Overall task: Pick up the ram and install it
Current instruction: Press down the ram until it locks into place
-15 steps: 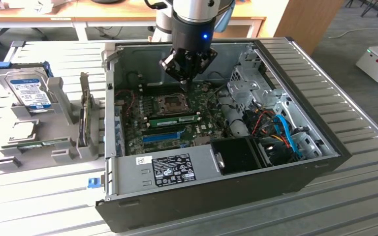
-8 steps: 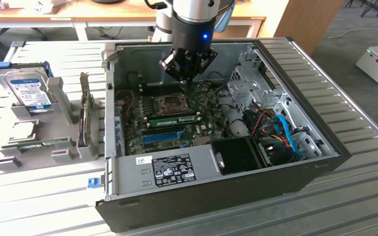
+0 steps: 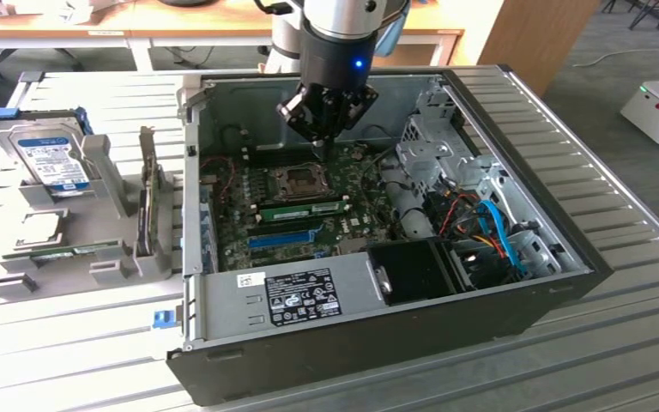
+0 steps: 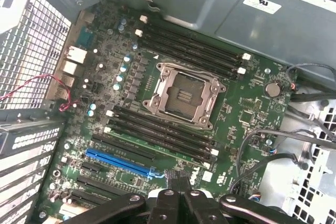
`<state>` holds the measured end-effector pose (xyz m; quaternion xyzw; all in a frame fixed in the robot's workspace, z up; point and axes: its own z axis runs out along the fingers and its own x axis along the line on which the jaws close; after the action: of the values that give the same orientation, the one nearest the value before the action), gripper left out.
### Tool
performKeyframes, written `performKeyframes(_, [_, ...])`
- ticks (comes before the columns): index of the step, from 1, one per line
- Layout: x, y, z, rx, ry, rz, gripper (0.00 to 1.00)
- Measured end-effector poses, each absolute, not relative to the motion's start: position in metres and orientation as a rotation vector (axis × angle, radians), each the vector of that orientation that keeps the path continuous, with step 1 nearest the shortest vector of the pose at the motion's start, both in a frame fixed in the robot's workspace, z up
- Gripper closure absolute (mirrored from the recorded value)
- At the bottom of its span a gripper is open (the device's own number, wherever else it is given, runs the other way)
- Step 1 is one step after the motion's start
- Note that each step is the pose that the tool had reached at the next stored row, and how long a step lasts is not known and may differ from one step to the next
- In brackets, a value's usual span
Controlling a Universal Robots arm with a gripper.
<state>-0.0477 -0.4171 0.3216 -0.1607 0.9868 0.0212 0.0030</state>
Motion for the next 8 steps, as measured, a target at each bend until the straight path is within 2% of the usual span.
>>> performKeyframes(8, [-0.0477,-0.4171,0.3210,-0.354,3.113,0.066,0.89])
